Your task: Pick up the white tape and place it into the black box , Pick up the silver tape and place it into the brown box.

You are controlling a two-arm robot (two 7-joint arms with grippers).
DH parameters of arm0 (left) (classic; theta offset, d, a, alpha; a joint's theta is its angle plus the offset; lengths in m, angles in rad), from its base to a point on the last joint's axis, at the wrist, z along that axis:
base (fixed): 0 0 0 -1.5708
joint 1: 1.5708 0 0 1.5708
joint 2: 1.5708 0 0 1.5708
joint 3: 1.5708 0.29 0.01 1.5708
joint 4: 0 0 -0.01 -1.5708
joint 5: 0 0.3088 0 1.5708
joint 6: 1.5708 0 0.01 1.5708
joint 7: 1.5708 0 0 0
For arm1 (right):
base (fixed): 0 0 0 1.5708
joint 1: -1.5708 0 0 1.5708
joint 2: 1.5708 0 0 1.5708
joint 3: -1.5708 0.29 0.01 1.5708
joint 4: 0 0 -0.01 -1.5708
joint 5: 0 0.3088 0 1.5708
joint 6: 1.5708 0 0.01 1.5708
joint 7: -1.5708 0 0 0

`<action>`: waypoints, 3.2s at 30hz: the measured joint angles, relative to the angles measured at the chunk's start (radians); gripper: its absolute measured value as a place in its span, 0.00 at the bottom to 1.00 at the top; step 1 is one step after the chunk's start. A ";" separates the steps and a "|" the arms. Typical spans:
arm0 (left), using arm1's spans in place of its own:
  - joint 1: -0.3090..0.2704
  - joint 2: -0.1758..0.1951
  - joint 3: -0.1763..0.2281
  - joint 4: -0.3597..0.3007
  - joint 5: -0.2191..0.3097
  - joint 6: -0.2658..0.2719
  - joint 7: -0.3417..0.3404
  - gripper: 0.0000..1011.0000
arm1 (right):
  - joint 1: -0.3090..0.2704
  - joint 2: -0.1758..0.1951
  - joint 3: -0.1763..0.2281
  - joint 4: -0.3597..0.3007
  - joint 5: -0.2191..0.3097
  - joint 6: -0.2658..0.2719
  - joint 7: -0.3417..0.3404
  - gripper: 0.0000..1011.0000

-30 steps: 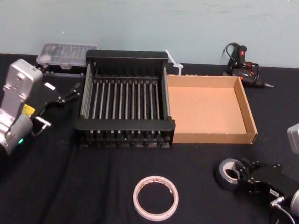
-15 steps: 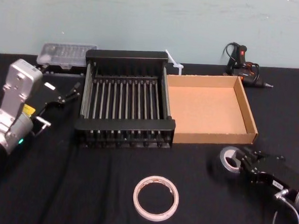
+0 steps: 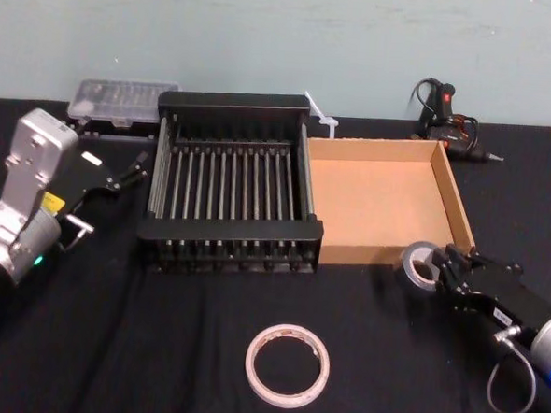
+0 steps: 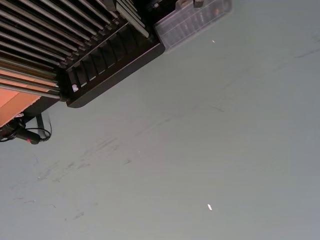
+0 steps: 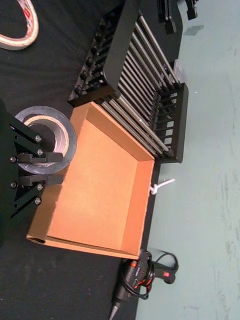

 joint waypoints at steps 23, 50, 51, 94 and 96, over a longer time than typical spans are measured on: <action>0.000 0.000 0.000 0.000 0.000 0.000 0.000 0.99 | 0.156 -0.073 -0.038 0.111 -0.045 0.006 -0.006 0.14; 0.000 0.000 0.000 0.000 0.000 0.000 0.000 0.99 | 0.325 -0.162 -0.082 0.281 -0.098 0.005 -0.010 0.14; 0.000 0.000 0.000 0.000 0.000 0.000 0.000 0.99 | 0.330 -0.164 -0.083 0.288 -0.100 0.005 -0.010 0.14; 0.000 0.000 0.000 0.000 0.000 0.000 0.000 0.99 | 0.499 -0.239 -0.098 0.524 -0.174 -0.011 0.008 0.14; 0.000 0.000 0.000 0.000 0.000 0.000 0.000 0.99 | 0.498 -0.239 -0.098 0.523 -0.174 -0.011 0.008 0.14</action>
